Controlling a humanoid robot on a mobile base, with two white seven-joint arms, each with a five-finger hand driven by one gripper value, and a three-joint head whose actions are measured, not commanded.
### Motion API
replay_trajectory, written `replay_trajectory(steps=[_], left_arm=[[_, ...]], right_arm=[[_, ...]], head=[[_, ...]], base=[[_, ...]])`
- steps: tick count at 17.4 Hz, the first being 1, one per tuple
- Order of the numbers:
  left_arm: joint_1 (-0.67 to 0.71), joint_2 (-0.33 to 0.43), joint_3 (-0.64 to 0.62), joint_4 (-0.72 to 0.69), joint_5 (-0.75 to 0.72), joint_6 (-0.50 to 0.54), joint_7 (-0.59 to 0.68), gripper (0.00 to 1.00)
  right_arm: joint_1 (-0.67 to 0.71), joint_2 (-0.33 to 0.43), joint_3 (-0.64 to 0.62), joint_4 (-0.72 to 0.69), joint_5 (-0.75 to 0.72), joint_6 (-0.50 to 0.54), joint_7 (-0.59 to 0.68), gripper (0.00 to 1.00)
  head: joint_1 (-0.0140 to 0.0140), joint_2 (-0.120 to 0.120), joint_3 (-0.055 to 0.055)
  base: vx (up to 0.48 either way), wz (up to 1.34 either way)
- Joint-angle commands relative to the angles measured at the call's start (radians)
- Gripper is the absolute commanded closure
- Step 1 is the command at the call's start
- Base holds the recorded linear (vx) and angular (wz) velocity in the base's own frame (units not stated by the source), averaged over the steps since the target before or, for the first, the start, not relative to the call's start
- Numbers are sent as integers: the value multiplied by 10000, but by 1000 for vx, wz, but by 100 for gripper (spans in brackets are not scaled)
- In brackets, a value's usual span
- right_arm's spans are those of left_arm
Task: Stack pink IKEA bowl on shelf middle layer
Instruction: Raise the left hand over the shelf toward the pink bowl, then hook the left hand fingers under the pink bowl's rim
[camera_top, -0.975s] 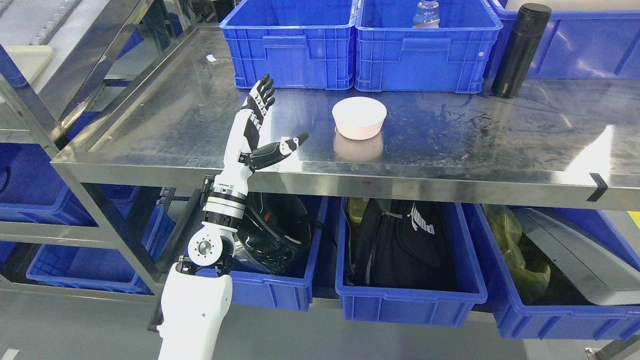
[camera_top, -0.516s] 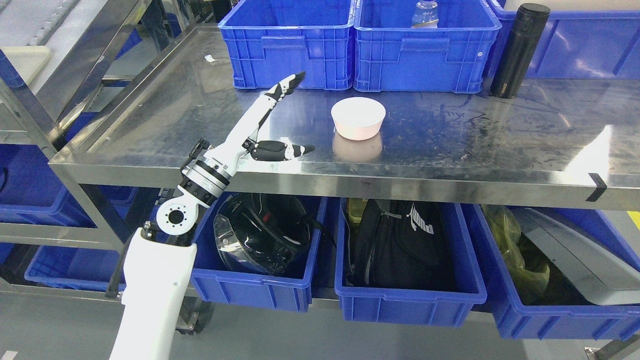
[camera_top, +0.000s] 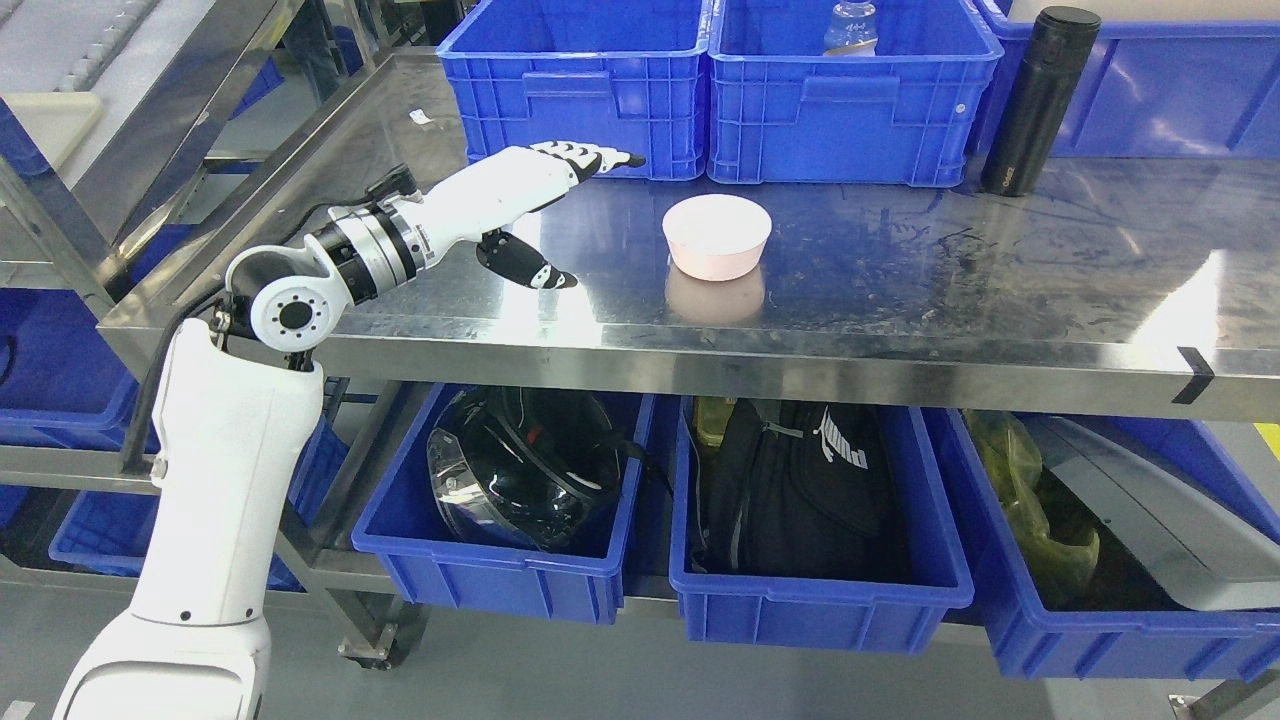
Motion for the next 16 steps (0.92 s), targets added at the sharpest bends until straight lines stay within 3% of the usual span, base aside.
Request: replay_trajectory(steps=[1, 3, 8, 13, 16], left_arm=[[-1427, -1258, -816, 1283, -2938, 513, -2034, 10], [-1763, -2223, -831, 1866, -3494, 1249, -2486, 10], [-2517, -2943, -1092, 3522, -3619, 1222, -2042, 9], [-2808, -2943, -1490, 5394, -3665, 1267, -1321, 19], [-3160, -2943, -1536, 6223, -3696, 1207, -999, 19]], right_arm=[[46, -175, 0, -174, 0, -4, -7, 0], [46, -175, 0, -174, 0, -4, -7, 0], [31, -175, 0, -174, 0, -4, -7, 0], [46, -175, 0, -174, 0, -4, -7, 0], [46, -175, 0, -174, 0, -4, -7, 0]], head=[[0, 0, 0], [0, 0, 0], [0, 0, 0], [0, 0, 0], [0, 0, 0]], base=[[0, 0], [0, 0], [0, 0], [0, 0], [0, 0]])
